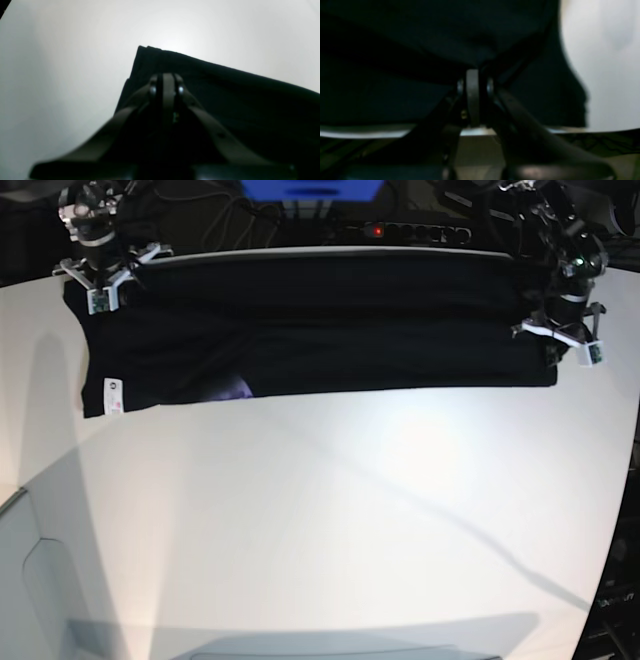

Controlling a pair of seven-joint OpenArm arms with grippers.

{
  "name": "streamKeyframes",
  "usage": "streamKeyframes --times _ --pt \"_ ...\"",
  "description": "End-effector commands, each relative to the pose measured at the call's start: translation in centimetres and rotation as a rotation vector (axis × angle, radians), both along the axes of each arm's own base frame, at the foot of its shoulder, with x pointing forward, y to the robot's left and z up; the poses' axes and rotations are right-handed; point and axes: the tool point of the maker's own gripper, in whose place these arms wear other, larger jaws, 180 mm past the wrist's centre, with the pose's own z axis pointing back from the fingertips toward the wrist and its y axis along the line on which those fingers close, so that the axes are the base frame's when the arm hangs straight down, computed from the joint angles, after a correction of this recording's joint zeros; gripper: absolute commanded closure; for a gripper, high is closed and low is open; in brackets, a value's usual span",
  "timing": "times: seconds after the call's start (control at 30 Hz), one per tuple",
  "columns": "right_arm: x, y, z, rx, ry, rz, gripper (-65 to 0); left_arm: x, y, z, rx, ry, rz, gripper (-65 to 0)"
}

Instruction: Fold the T-shirt properly

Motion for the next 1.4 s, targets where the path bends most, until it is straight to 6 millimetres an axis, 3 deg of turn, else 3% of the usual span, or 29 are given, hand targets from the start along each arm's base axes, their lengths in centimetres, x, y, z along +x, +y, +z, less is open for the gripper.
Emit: streamKeyframes --times 0.0,0.1,0.23,0.47,0.6,0.77,1.0,1.1,1.23,1.37 --pt "0.7 -0.3 1.4 -0.023 -0.048 0.01 0.0 0.6 0.5 1.4 0.028 -0.044 -0.002 0.0" --pt "1.2 -0.4 2.6 -0.046 -0.072 0.019 0.0 0.6 0.6 1.4 0.03 -0.044 -0.002 0.0" --pt "0.3 -0.2 2.9 -0.056 -0.059 0.033 0.0 0.6 0.6 1.5 0.029 -0.046 -0.003 0.0" --pt "-0.2 -0.3 2.7 -0.055 -0.044 0.031 0.0 0.8 0.5 1.4 0.023 -0.049 0.0 0.0" --pt "0.5 -0.2 2.9 -0.054 -0.063 0.031 0.0 0.8 0.5 1.5 0.023 -0.05 0.0 0.0" --pt "0.4 -0.1 1.6 -0.025 -0.042 0.02 -0.5 0.7 0.5 1.3 0.022 -0.046 0.001 0.0" --pt "0.2 0.0 1.2 -0.019 -0.034 0.018 -15.4 0.6 0.5 1.2 0.021 -0.042 0.001 0.0" --pt "0.7 -0.2 1.4 -0.023 -0.046 0.013 -12.3 0.6 0.5 1.3 0.022 -0.043 0.001 0.0" --pt "1.1 -0.2 1.6 -0.023 -0.057 0.012 -1.3 0.6 0.6 1.3 0.024 -0.043 0.001 0.0" --pt "1.2 -0.2 1.7 -0.023 -0.063 0.015 0.0 0.6 0.7 1.3 0.026 -0.043 0.001 0.0"
